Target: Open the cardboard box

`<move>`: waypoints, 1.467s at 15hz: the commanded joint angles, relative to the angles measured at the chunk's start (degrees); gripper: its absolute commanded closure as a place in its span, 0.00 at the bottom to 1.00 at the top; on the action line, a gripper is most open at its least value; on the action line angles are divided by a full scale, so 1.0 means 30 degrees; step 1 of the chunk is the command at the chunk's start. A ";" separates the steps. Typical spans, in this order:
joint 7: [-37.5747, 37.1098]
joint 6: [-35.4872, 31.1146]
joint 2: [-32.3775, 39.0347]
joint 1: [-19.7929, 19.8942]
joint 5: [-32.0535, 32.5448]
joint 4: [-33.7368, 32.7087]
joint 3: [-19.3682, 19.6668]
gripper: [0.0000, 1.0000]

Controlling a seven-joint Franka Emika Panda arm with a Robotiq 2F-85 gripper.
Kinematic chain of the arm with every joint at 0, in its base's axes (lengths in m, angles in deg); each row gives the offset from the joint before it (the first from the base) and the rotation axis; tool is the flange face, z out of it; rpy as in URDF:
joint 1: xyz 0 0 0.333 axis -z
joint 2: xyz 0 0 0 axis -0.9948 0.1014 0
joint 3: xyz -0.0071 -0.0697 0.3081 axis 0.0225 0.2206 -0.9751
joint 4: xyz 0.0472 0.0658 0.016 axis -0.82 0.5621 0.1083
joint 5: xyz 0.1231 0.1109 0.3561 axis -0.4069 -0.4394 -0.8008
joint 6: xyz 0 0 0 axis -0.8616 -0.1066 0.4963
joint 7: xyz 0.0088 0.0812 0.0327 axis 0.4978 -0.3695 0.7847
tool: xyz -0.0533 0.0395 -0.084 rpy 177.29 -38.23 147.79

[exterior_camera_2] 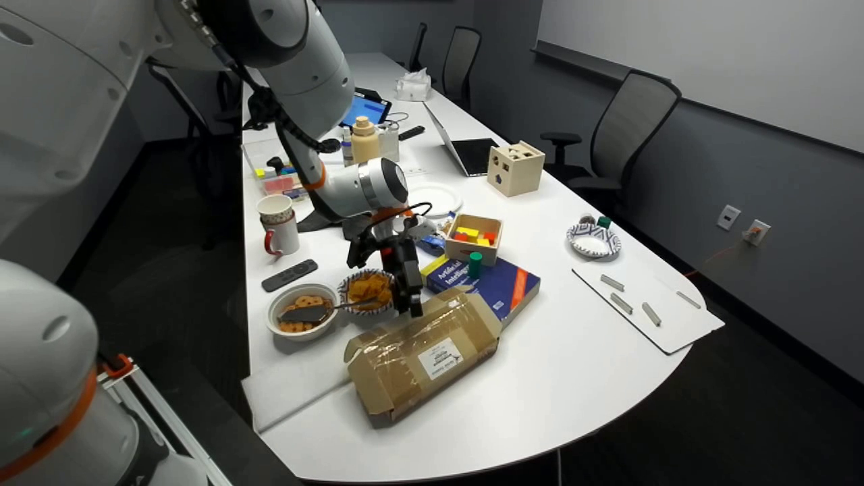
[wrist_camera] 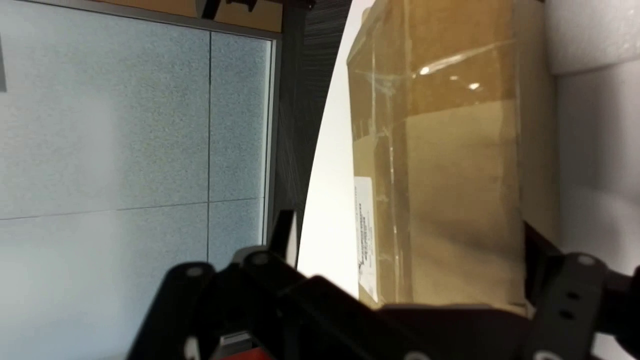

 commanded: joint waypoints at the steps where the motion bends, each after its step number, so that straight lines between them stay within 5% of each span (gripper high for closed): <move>1: -0.0094 0.1269 0.0022 0.0049 0.0187 -0.0629 -0.0100 0.00; 18: -0.0929 0.1215 -0.4716 0.0791 0.0733 0.2453 -0.0190 0.00; 22: -0.1503 -0.1081 -0.5232 0.1859 -0.0194 0.3296 -0.0550 0.00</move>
